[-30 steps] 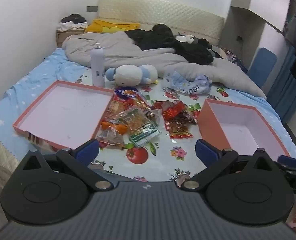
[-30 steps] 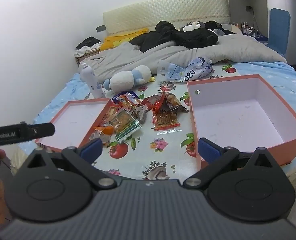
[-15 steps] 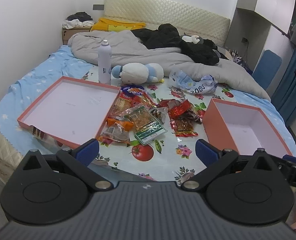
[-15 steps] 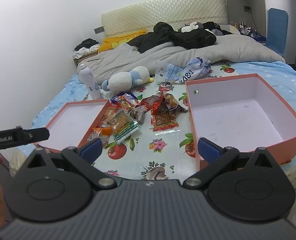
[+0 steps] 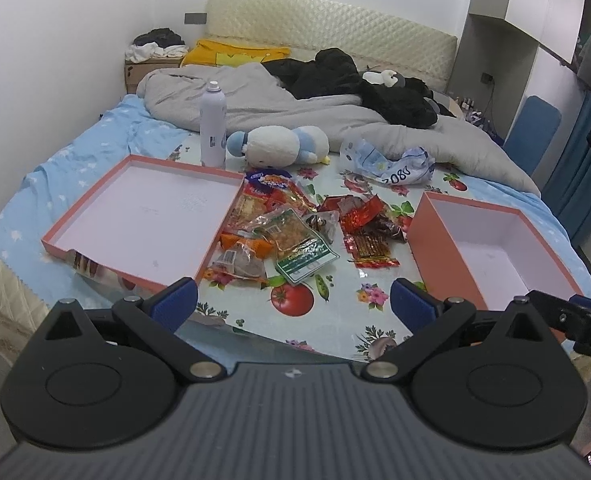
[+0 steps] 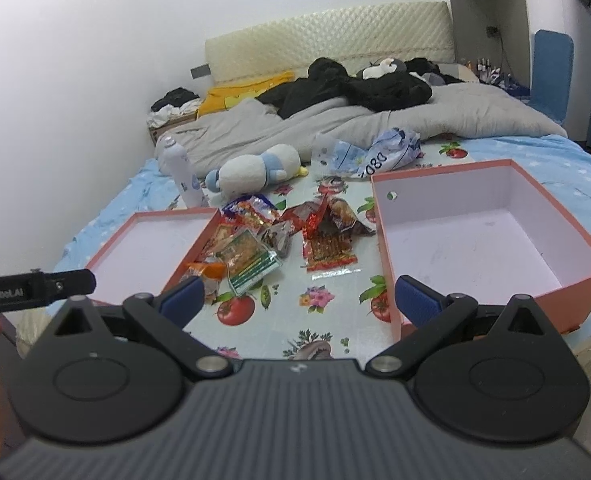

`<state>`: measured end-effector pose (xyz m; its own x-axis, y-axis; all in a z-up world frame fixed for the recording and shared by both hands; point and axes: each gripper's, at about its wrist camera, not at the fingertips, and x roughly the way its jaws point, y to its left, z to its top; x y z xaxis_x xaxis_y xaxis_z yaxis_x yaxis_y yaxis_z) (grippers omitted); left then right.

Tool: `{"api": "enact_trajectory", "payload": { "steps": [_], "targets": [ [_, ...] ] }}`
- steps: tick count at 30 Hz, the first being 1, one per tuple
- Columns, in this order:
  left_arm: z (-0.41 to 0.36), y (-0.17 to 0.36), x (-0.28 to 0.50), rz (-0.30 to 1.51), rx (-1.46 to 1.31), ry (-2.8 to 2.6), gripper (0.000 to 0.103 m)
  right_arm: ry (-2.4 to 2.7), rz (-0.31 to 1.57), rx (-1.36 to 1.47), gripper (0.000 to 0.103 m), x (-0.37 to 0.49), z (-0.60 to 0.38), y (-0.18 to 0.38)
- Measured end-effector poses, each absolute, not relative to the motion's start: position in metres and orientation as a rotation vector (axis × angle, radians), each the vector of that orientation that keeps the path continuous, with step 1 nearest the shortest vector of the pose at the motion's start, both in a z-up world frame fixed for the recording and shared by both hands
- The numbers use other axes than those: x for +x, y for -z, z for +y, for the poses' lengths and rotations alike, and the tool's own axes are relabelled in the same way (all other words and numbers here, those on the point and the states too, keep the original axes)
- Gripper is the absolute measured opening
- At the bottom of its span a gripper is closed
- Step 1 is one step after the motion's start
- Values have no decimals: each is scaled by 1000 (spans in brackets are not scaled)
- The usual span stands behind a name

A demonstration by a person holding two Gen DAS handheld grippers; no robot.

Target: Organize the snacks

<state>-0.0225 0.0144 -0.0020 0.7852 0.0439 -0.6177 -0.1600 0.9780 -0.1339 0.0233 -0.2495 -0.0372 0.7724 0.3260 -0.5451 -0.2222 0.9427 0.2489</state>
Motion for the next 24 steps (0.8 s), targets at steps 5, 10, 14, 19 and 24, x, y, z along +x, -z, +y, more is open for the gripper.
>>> {"api": "enact_trajectory", "payload": {
  "steps": [5, 10, 14, 19, 24],
  "targets": [
    [11, 2, -23, 657, -175, -104, 103, -292, 624, 178, 103, 24, -249, 39],
    [10, 4, -22, 660, -182, -94, 103, -295, 634, 177, 103, 24, -247, 45],
    [9, 6, -19, 670, -181, -87, 103, -290, 633, 179, 103, 24, -247, 45],
    [7, 8, -16, 677, -181, -79, 103, -291, 637, 179, 103, 24, -249, 48],
    [5, 7, -16, 667, -177, -72, 103, -293, 641, 185, 103, 24, -250, 50]
  ]
}}
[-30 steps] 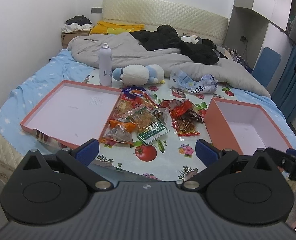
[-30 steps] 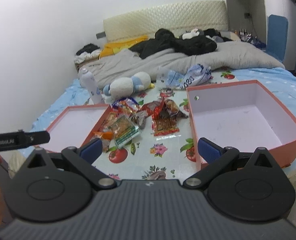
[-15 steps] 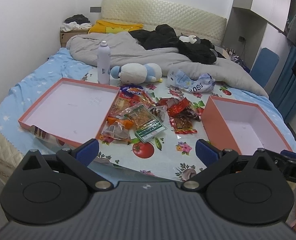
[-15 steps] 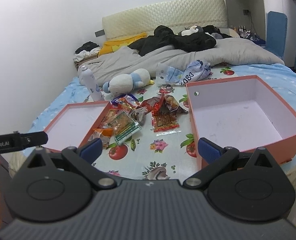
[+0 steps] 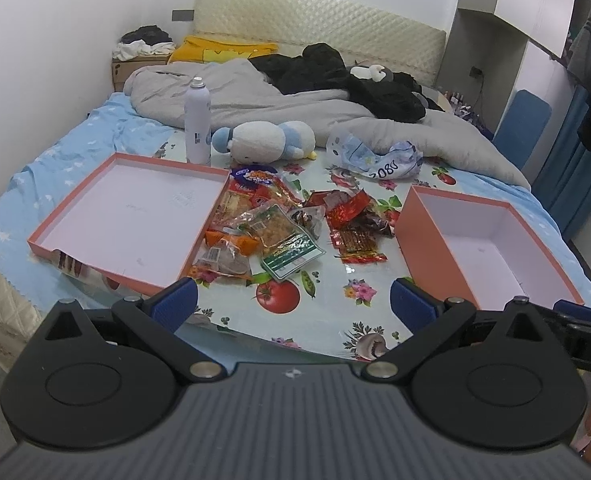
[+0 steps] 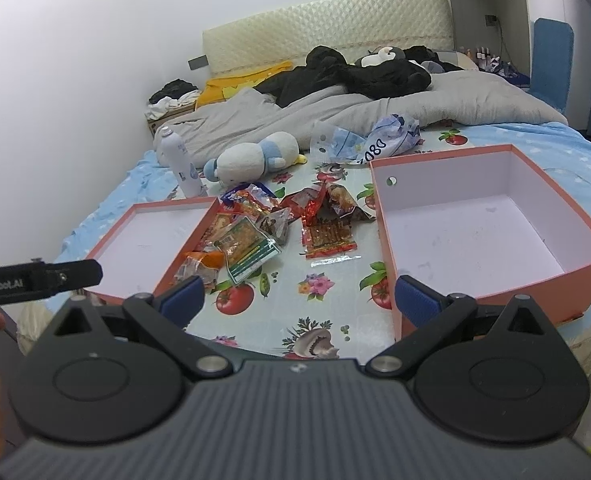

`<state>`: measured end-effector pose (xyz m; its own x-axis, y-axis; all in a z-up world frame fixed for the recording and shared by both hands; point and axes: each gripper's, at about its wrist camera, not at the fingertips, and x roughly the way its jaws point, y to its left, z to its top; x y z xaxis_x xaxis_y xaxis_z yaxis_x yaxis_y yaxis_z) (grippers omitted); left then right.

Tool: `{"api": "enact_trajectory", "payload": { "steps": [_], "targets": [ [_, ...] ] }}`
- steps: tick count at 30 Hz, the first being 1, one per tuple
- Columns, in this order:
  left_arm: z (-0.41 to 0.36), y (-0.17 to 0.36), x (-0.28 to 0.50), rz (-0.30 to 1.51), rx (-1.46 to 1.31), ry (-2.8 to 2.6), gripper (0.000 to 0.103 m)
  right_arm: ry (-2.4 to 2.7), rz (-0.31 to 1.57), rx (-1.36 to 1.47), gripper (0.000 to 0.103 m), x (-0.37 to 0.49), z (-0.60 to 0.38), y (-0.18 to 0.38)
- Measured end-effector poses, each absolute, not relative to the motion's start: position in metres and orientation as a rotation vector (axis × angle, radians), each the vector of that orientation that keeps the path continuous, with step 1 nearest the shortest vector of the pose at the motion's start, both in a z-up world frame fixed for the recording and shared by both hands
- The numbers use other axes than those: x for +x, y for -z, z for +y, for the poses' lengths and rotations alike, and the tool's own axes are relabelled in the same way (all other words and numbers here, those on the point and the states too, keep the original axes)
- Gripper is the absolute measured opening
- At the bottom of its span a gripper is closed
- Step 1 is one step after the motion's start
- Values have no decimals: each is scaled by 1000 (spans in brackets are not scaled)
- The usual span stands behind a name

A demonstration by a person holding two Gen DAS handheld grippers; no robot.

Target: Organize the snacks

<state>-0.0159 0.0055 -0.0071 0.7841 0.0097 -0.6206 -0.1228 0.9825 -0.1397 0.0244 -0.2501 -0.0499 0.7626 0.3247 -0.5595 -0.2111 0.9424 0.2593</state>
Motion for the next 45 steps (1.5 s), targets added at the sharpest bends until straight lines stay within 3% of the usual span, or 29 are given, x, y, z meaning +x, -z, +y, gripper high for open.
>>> {"api": "enact_trajectory", "payload": {
  "steps": [40, 45],
  "targets": [
    [-11, 35, 28, 763, -142, -11, 103, -277, 675, 170, 103, 38, -251, 60],
    [-9, 42, 44, 739, -124, -30, 103, -291, 719, 188, 88, 55, -248, 73]
  ]
}}
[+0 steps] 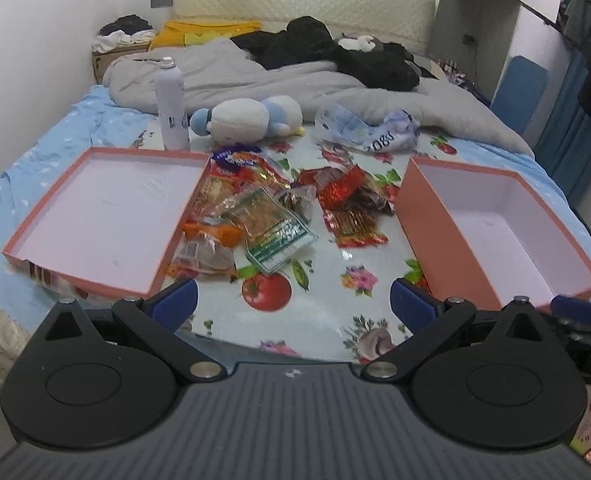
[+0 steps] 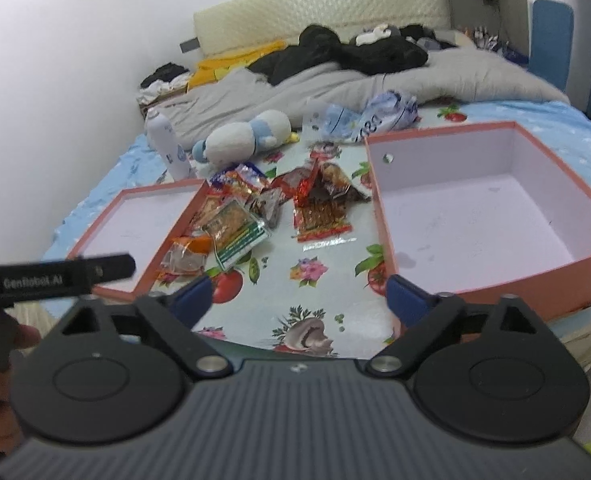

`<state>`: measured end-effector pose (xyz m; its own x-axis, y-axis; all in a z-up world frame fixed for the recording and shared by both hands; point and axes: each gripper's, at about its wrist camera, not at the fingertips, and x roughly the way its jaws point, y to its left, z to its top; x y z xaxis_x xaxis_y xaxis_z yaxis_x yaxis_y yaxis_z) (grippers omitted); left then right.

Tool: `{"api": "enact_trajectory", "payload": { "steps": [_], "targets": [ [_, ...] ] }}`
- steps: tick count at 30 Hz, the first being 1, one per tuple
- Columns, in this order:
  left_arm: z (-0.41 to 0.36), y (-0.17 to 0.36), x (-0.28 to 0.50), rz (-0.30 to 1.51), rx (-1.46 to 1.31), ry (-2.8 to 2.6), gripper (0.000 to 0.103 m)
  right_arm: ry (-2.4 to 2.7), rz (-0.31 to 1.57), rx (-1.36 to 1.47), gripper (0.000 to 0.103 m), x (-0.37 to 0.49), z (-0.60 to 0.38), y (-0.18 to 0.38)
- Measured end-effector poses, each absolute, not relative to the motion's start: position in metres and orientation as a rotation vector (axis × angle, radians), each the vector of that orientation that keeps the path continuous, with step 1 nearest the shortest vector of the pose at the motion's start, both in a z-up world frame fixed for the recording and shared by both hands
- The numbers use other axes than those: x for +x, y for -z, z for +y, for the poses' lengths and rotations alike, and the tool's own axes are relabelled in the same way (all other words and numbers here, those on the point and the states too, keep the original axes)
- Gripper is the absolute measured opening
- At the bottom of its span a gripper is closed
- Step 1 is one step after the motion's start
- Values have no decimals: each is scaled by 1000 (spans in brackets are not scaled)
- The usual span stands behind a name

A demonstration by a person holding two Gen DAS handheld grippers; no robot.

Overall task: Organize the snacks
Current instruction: 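Grasp an orange-wrapped snack with the left tool while the right tool grasps a red sausage pack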

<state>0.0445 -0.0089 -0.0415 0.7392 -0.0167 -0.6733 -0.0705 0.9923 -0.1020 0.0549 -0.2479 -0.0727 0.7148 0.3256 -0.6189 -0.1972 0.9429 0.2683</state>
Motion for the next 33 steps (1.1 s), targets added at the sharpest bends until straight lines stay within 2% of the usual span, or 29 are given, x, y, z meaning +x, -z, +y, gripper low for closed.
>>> {"api": "enact_trajectory", "payload": {
  "steps": [2, 13, 20, 33],
  "targets": [
    [-6, 46, 53, 746, -140, -25, 103, -287, 722, 178, 80, 62, -244, 76],
    [20, 81, 113, 813, -153, -14, 101, -318, 700, 130, 82, 119, -212, 94],
    [46, 118, 163, 876, -125, -50, 97, -357, 760, 144, 82, 173, -192, 115],
    [73, 178, 240, 959, -47, -72, 78, -324, 885, 82, 79, 269, -166, 185]
  ]
}}
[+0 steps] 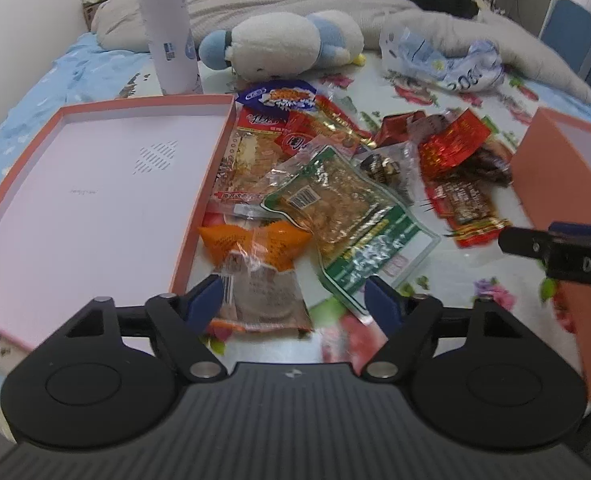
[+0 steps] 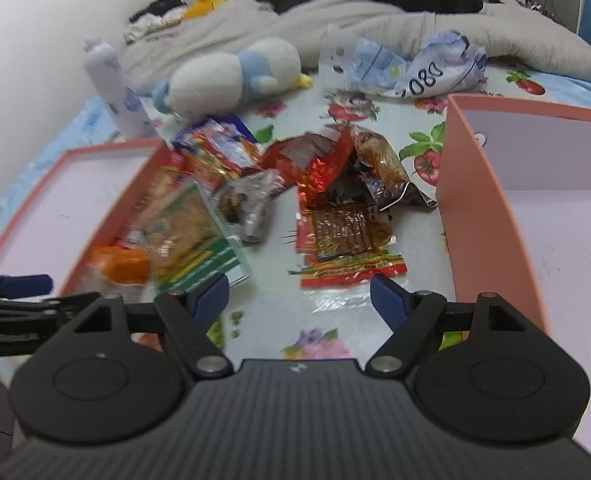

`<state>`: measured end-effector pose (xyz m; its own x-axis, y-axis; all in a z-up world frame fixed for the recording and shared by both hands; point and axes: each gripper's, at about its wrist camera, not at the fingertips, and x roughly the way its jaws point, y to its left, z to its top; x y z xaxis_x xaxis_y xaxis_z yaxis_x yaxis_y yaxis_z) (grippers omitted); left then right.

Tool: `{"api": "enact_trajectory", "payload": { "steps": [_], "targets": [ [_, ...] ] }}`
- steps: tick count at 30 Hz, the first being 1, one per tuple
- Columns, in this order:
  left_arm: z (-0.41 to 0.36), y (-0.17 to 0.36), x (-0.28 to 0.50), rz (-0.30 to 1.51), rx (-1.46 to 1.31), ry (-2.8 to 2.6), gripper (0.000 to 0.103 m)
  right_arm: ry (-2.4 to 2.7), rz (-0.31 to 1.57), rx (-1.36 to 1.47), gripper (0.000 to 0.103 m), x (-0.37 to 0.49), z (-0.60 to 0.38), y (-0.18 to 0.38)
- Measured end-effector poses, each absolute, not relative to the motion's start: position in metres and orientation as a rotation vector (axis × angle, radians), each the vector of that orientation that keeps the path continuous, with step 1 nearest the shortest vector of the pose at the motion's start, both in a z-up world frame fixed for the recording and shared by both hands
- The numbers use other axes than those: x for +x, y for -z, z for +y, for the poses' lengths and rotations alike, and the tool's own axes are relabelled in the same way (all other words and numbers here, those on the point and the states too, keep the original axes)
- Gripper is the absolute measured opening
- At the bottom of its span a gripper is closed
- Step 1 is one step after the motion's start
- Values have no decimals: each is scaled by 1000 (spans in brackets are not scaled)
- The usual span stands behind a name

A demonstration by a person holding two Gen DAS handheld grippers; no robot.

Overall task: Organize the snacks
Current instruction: 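Grasp an orange-wrapped snack with the left tool while the right tool grasps a red sausage pack, then carry both snacks over the deep pink box and open both tools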

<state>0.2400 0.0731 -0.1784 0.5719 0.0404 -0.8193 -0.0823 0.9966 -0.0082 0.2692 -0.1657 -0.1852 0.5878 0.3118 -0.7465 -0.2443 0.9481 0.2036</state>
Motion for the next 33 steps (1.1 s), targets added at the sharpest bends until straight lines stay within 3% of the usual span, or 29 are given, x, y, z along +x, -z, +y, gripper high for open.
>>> {"api": "enact_trajectory", "payload": {
  "steps": [17, 24, 33],
  "targets": [
    [79, 226, 279, 1003, 89, -125, 75, -260, 898, -50, 79, 342, -147, 241],
    [84, 231, 278, 993, 84, -147, 57, -302, 891, -107, 69, 340, -136, 249],
    [92, 208, 263, 964, -10, -171, 46, -350, 911, -121, 68, 317, -136, 237]
  ]
}}
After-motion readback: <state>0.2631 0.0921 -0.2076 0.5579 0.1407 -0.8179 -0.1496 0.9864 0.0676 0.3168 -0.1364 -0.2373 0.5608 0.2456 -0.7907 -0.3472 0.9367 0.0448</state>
